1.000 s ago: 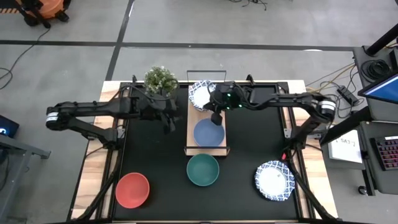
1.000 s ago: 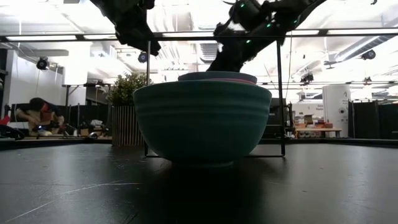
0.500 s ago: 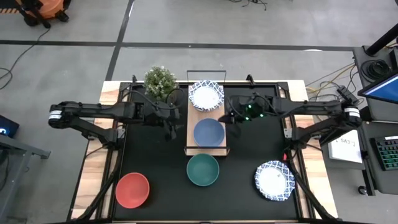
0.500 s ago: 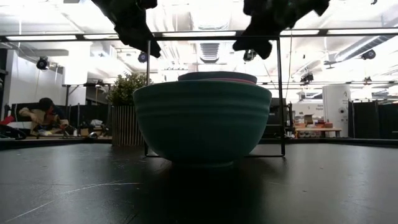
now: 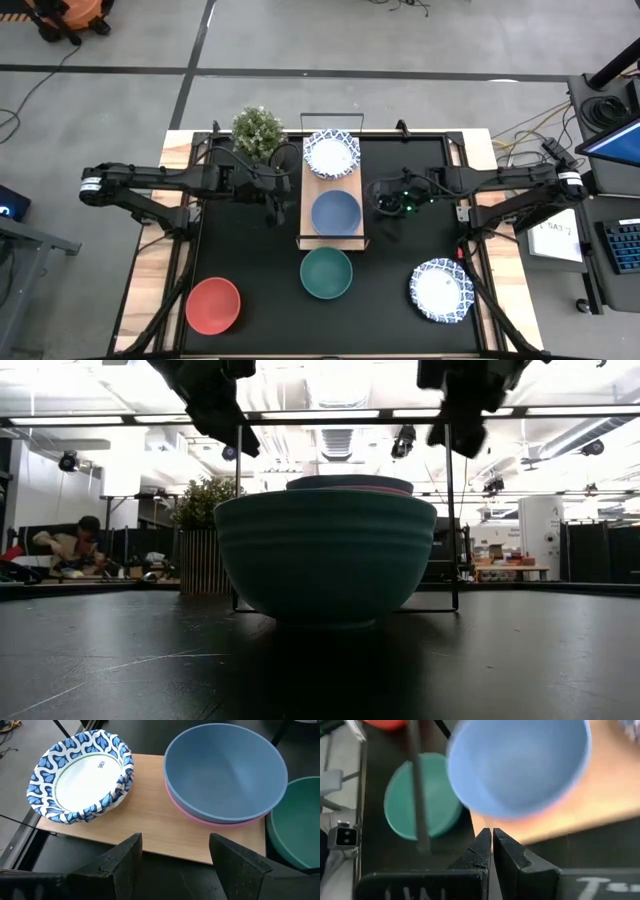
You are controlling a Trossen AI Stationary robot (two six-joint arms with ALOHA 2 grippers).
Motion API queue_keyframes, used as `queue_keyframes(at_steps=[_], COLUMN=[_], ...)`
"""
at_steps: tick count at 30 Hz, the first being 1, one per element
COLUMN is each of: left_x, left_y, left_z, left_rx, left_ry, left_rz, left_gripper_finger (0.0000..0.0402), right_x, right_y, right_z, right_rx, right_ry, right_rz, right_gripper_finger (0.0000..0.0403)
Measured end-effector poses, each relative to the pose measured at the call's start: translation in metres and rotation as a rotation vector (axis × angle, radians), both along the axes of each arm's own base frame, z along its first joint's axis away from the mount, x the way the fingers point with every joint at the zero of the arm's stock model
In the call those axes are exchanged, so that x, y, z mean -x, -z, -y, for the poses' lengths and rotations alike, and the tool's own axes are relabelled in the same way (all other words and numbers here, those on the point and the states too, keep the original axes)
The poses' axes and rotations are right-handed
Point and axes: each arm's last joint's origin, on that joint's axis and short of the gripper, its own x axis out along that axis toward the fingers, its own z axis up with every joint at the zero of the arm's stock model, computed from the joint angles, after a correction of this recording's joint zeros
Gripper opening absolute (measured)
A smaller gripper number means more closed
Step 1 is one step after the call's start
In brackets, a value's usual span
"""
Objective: Place and stack bowls onto a shelf
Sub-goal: Stack the plastic green bowl on top of the plastic blue bowl on the shelf
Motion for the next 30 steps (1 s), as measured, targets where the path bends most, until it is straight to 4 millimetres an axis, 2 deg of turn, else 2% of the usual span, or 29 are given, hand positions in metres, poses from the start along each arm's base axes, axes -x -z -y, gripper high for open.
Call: queue_keyframes(at_steps=[5, 12, 22, 26, 30], left_x=[0.0, 0.0, 0.0, 0.0, 0.001], left_y=[0.0, 0.0, 0.0, 0.0, 0.001], left_z=[0.0, 0.0, 0.0, 0.001, 0.007], left_rx=[0.0, 0.0, -0.016, -0.009, 0.018], left_ry=[0.0, 0.0, 0.016, 0.011, 0.016], left_rz=[0.0, 0.0, -0.005, -0.003, -0.015], left_gripper_finger=[0.0214, 0.0214, 0.0214, 0.0214, 0.0214], right_x=[0.014, 0.032, 0.043, 0.045, 0.042], right_y=[0.011, 0.02, 0.024, 0.025, 0.025], right_z=[-0.006, -0.027, -0.068, -0.077, -0.088], right_rx=[-0.099, -0.147, -0.125, -0.122, -0.122], right_ry=[0.089, 0.104, -0.037, -0.001, 0.008], right_rz=[-0.203, -0.431, -0.487, -0.488, -0.409], right_gripper_finger=[0.0009, 0.0009, 0.0009, 0.0009, 0.0009])
